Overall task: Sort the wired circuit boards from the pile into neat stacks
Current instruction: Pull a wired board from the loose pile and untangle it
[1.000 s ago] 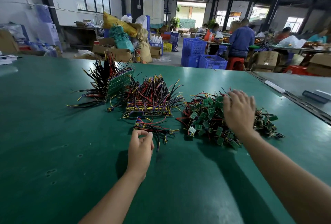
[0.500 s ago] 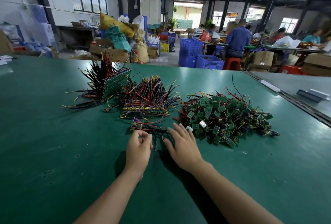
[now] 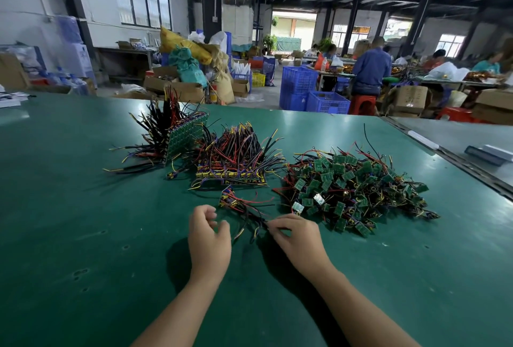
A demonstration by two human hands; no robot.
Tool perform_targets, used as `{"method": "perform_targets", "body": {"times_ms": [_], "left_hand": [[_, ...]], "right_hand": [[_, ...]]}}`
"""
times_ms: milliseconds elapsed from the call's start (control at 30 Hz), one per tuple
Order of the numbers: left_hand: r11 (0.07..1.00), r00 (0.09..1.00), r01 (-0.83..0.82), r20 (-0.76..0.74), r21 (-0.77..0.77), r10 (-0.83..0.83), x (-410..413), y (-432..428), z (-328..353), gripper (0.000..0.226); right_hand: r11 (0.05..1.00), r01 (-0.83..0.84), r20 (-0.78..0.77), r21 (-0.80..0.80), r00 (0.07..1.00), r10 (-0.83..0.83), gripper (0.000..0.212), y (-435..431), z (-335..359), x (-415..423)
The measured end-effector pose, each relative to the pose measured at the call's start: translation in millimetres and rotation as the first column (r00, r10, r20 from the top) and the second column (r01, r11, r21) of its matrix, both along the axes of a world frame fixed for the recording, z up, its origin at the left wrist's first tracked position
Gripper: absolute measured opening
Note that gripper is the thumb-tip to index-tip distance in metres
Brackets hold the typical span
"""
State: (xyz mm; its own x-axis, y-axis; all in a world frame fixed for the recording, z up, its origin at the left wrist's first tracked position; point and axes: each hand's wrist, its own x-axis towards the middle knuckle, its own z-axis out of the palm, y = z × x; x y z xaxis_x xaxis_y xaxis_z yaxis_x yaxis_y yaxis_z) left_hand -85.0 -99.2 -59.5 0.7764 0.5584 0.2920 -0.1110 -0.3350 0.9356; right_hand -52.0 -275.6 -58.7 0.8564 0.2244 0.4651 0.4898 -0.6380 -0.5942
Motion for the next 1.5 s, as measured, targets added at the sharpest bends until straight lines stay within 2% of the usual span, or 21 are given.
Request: {"method": "perform_targets", "body": {"times_ms": [67, 167, 300, 367, 433, 500, 633, 667, 767, 833, 900, 967, 1033, 1133, 1267, 1400, 1467, 1500], "left_hand": [[0.987, 0.996, 0.032, -0.090, 0.155, -0.018, 3, 8, -3, 0.042], [0.940, 0.966, 0.151, -0.248, 0.306, -0.074, 9, 14, -6, 0.068], [0.872, 0.930, 0.226, -0.363, 0.434, -0.060, 12, 12, -9, 0.079], [0.902, 0.942, 0.222, -0.319, 0.371, -0.101, 14, 14, -10, 0.072], [0.951, 0.958, 0.222, -0.227, 0.214, -0.173, 13, 15, -9, 0.059], [0.960, 0.958, 0.260, -0.153, 0.109, -0.242, 11, 15, -9, 0.047], [0.954, 0.952, 0.294, -0.071, -0.067, -0.298, 5, 7, -6, 0.021], [0.945, 0.947, 0.310, -0.050, -0.108, -0.317, 4, 5, -5, 0.018], [0.880, 0.922, 0.362, -0.023, -0.308, -0.387, -1, -1, 2, 0.011], [0.769, 0.860, 0.446, -0.017, -0.459, -0.510, -6, -4, 7, 0.012], [0.672, 0.793, 0.517, 0.001, -0.530, -0.609, -12, -6, 11, 0.014], [0.635, 0.759, 0.546, 0.001, -0.547, -0.651, -18, -10, 15, 0.022], [0.611, 0.741, 0.551, -0.005, -0.568, -0.672, -21, -15, 17, 0.037], [0.557, 0.710, 0.551, -0.001, -0.622, -0.704, -25, -20, 19, 0.040], [0.522, 0.691, 0.567, 0.022, -0.637, -0.723, -25, -23, 19, 0.039], [0.607, 0.684, 0.656, 0.013, -0.449, -0.729, -27, -26, 13, 0.048], [0.700, 0.723, 0.652, -0.040, -0.293, -0.690, -29, -29, 8, 0.053], [0.757, 0.764, 0.619, -0.066, -0.211, -0.642, -29, -30, 6, 0.048]], "right_hand": [[0.984, -0.004, -0.122, 0.179, 0.992, 0.026, 0.017, -7, 3, -4], [0.898, -0.015, -0.310, 0.440, 0.936, 0.167, 0.019, -15, 12, -6], [0.719, -0.030, -0.338, 0.695, 0.868, 0.363, 0.015, -16, 21, -11], [0.630, -0.064, -0.308, 0.774, 0.831, 0.463, 0.010, -15, 23, -13], [0.559, -0.132, -0.237, 0.819, 0.809, 0.538, 0.019, -18, 29, -15], [0.486, -0.164, -0.166, 0.858, 0.809, 0.564, 0.033, -24, 37, -13], [0.379, 0.029, -0.231, 0.925, 0.835, 0.499, 0.041, -35, 40, -5], [0.414, 0.077, -0.275, 0.907, 0.853, 0.444, 0.038, -37, 38, -4], [0.671, 0.162, -0.423, 0.723, 0.872, 0.245, 0.021, -37, 29, -2], [0.756, 0.128, -0.509, 0.641, 0.809, 0.295, 0.018, -33, 26, -5], [0.762, 0.028, -0.551, 0.647, 0.708, 0.442, 0.021, -29, 25, -10], [0.712, -0.060, -0.557, 0.700, 0.579, 0.596, 0.031, -24, 23, -16], [0.707, -0.121, -0.554, 0.697, 0.535, 0.637, 0.032, -21, 21, -20], [0.744, -0.181, -0.541, 0.644, 0.580, 0.609, 0.016, -16, 18, -23], [0.776, -0.109, -0.546, 0.622, 0.649, 0.529, 0.010, -12, 17, -21], [0.795, -0.017, -0.502, 0.607, 0.767, 0.400, 0.021, -8, 16, -17], [0.816, 0.006, -0.459, 0.578, 0.829, 0.319, 0.020, -6, 17, -18], [0.833, 0.012, -0.442, 0.554, 0.852, 0.281, 0.018, -5, 17, -19]]}}
